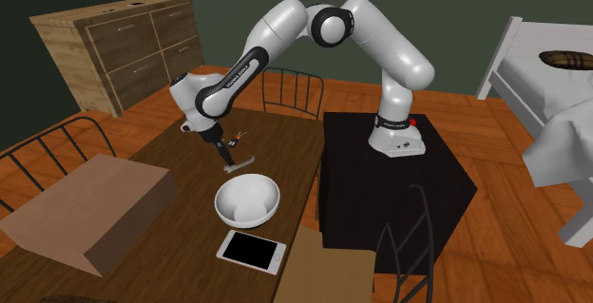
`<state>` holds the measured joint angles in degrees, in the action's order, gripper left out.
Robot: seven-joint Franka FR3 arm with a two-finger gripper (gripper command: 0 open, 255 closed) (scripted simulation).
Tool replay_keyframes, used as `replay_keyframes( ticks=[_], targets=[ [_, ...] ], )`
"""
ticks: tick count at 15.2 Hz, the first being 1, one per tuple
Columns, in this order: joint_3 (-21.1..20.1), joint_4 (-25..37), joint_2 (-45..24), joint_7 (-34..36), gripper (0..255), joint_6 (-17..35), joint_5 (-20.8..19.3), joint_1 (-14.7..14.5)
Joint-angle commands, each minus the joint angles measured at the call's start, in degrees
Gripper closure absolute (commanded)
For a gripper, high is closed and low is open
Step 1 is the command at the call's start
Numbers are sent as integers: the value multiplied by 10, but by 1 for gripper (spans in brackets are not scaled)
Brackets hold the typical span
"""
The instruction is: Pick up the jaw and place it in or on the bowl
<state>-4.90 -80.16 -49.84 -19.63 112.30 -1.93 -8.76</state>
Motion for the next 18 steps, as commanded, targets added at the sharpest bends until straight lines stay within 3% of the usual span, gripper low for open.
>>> replay_keyframes(
  ticks=[1, 7, 14, 15, 18],
  targets=[
    [-1, 3, -6, 2, 0, 4, 4, 2],
    [0, -19, -20, 2, 0, 40, 3, 1],
    [0, -19, -20, 2, 0, 39, 3, 1],
    [0, -19, -20, 2, 255, 39, 3, 1],
    [0, -19, -20, 2, 255, 39, 3, 1]
  ],
)
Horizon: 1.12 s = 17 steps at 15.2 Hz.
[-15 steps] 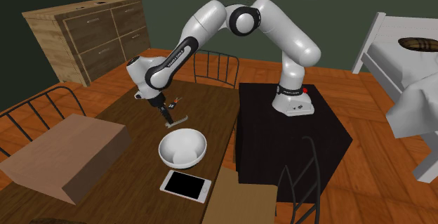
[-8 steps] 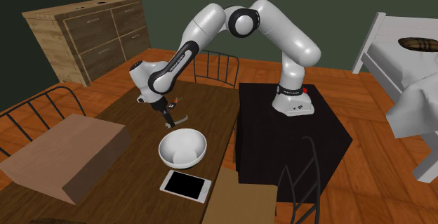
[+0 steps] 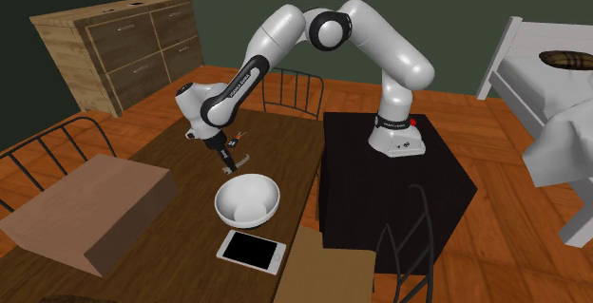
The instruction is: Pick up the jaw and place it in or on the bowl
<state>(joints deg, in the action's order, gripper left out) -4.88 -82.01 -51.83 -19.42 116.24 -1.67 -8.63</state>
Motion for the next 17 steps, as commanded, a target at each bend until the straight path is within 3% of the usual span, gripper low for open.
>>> replay_keyframes(
  ticks=[1, 17],
  targets=[
    [0, 0, 0, 0, 255, 0, 0, 0],
    [-3, -15, 60, 1, 255, -46, 3, 2]
  ],
)
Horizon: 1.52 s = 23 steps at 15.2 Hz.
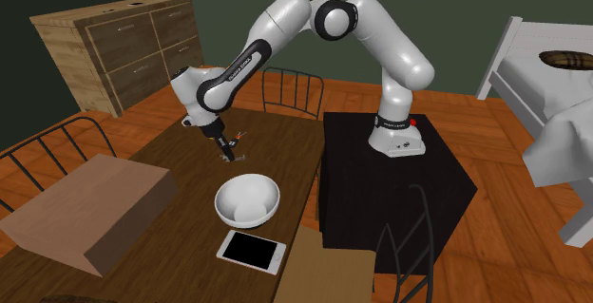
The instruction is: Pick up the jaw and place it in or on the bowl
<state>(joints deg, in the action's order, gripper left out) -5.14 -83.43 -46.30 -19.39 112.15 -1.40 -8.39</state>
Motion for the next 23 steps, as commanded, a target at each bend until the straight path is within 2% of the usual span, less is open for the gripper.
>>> replay_keyframes(
  ticks=[1, 9, 10, 16, 17, 23],
  targets=[
    [-1, -1, 10, 0, 255, -9, 1, 0],
    [-2, 6, 35, 1, 255, -40, 2, 1],
    [-2, 6, 35, 1, 0, -40, 2, 1],
    [-19, -22, -13, -50, 0, 161, 9, 13],
    [-21, -21, -20, -55, 0, 179, 9, 14],
    [-19, -15, -52, -54, 0, 206, 7, 10]
  ],
)
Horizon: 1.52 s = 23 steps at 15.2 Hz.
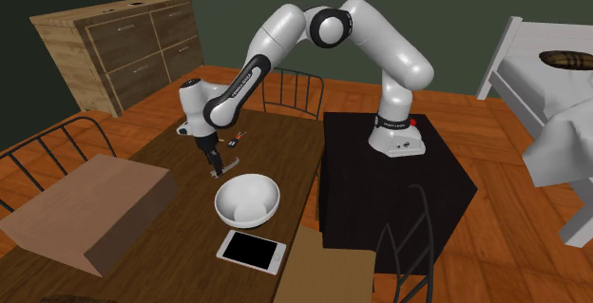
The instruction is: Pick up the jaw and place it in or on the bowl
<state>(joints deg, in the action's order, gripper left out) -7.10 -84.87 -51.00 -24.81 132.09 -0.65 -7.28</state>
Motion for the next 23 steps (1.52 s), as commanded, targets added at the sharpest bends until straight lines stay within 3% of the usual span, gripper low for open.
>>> replay_keyframes(
  ticks=[1, 9, 10, 23],
  targets=[
    [1, 1, -10, 0, 0, 10, -1, -1],
    [1, 2, -14, 0, 0, 13, -1, -2],
    [1, 2, -14, 0, 255, 13, -1, -2],
    [-1, -8, 11, 1, 255, -2, 1, 0]
  ],
)
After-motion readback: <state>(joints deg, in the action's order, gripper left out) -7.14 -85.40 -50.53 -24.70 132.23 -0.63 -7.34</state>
